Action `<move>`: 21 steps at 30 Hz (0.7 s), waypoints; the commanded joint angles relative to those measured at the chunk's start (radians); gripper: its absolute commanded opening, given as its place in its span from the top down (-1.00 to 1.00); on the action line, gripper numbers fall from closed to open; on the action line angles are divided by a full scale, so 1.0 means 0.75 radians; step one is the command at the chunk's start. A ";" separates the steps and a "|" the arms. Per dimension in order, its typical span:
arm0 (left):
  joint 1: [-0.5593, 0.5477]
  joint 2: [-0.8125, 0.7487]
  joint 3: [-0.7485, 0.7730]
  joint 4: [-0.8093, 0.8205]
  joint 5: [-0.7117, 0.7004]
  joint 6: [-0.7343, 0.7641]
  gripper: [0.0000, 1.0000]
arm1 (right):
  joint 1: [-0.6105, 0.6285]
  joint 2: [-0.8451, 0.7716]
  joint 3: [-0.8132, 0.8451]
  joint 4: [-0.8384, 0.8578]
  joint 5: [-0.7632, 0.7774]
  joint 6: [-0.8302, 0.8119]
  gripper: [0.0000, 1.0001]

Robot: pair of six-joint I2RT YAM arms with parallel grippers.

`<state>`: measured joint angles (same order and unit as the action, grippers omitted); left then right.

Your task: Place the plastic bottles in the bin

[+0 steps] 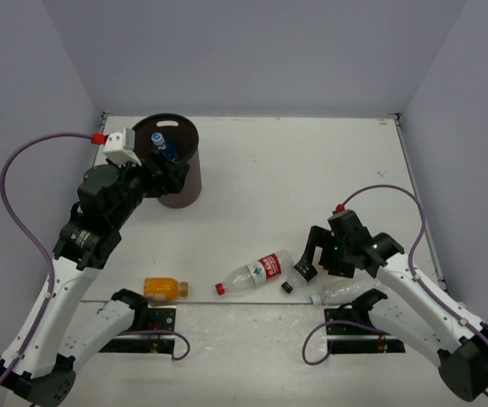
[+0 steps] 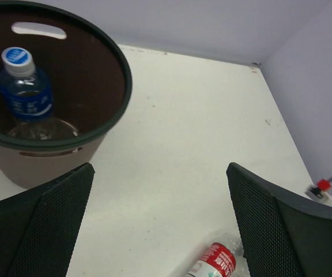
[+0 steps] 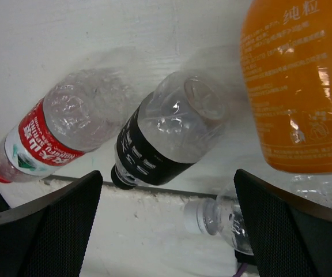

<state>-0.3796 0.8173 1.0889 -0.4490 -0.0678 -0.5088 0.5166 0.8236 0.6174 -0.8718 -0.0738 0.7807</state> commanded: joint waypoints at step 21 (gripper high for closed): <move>-0.010 -0.067 -0.278 0.165 0.405 -0.048 -1.00 | 0.025 -0.008 -0.237 0.412 0.069 0.357 0.34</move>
<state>-0.3824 0.7746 0.8881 -0.3667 0.2080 -0.5396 0.5312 0.8807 0.4351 -0.5444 -0.0651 1.0176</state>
